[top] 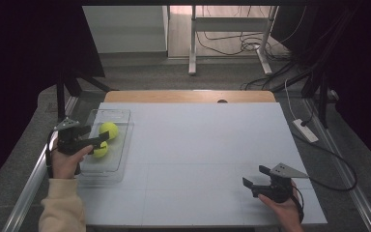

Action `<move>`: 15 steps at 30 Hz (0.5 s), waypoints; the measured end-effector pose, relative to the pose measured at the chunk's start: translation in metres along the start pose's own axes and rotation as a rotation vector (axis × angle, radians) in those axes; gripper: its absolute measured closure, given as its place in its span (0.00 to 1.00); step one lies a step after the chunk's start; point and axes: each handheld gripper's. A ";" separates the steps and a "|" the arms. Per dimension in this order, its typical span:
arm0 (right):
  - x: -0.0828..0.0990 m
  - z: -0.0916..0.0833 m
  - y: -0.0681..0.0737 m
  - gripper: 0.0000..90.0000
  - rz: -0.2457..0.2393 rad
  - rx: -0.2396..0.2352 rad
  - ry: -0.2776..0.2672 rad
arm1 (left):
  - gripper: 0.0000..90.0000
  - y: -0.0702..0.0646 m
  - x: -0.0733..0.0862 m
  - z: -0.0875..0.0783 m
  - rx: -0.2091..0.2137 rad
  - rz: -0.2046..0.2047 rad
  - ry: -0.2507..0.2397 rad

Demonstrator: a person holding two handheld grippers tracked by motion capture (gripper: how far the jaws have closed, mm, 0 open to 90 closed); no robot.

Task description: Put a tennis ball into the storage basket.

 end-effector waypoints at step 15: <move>-0.001 -0.002 0.002 0.15 -0.009 0.009 -0.004 | 0.15 -0.020 0.002 0.002 0.088 0.045 -0.014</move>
Point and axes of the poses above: each handheld gripper's, and its own axes: z roughly forward along the jaws, x roughly out of its underside, y roughly to its left, and after that the axes turned 3 degrees about y, right-handed
